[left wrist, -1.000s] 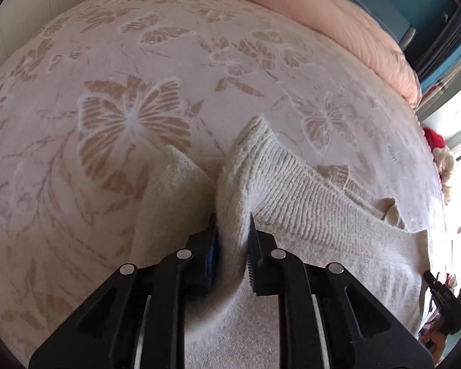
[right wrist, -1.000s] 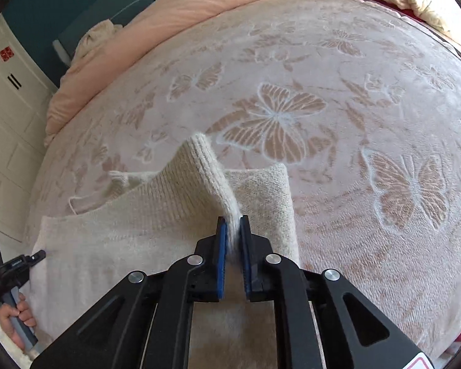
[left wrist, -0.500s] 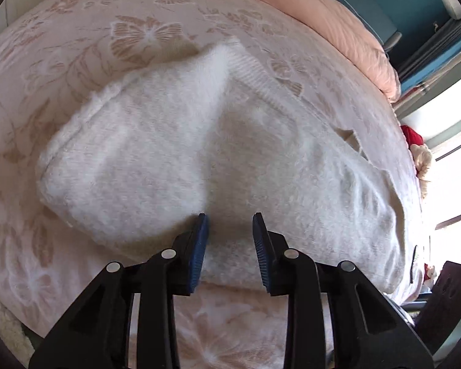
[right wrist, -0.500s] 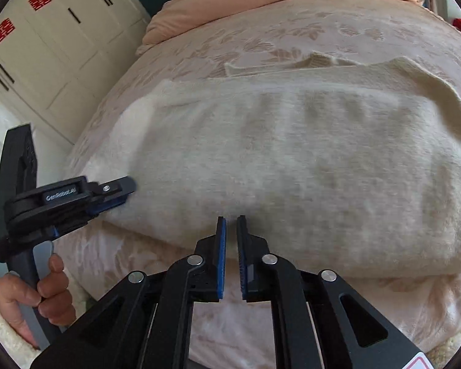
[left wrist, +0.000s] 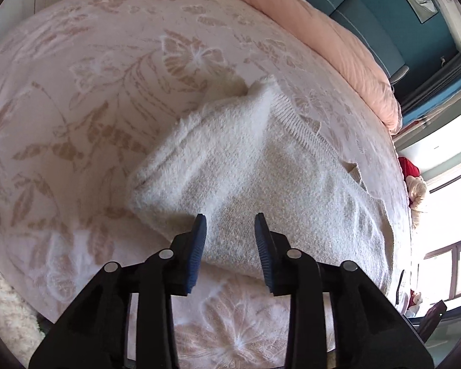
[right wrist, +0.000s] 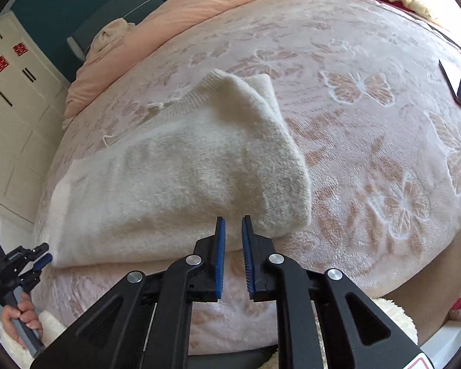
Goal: Fold small clothes
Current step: 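Grasp the folded sweater edge again with both grippers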
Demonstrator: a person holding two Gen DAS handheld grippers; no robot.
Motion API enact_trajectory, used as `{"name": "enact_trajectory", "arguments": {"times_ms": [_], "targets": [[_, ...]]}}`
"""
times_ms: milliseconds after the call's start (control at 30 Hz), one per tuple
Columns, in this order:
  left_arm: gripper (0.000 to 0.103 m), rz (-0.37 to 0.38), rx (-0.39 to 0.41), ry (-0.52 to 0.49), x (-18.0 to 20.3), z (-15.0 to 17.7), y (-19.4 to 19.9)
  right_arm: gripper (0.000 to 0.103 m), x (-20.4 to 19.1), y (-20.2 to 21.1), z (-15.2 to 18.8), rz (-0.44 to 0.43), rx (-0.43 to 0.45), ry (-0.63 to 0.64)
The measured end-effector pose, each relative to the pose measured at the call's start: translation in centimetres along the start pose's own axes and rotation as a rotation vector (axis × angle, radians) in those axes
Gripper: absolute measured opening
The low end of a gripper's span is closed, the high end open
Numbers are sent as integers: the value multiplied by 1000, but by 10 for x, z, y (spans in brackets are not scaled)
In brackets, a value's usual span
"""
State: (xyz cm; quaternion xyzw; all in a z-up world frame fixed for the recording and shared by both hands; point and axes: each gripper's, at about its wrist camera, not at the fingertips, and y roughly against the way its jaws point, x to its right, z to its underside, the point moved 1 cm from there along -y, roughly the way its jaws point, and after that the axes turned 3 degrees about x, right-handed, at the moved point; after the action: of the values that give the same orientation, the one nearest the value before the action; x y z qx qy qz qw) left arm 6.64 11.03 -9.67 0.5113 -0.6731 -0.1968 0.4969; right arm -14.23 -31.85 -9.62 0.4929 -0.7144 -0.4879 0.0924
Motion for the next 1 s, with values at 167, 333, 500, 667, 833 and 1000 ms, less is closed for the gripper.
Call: {"name": "enact_trajectory", "arguments": {"times_ms": [167,333,500,667,833,1000], "targets": [[62,-44,101,-121,27,-48,14,53,-9,2,-47,31,74,61],[78,-103,76,-224,56,-91,-40,69,-33,-50,-107,125,45,187],[70,-151,-56,-150,46,-104,-106,72,-24,-108,-122,207,-52,163],[11,-106,-130,-174,51,-89,-114,10,-38,-102,-119,51,-75,155],[10,-23,7,-209,64,-108,-56,7,-47,-9,-146,-61,177,151],[11,-125,-62,-194,49,-115,-98,7,9,-93,-140,90,-27,64]]}}
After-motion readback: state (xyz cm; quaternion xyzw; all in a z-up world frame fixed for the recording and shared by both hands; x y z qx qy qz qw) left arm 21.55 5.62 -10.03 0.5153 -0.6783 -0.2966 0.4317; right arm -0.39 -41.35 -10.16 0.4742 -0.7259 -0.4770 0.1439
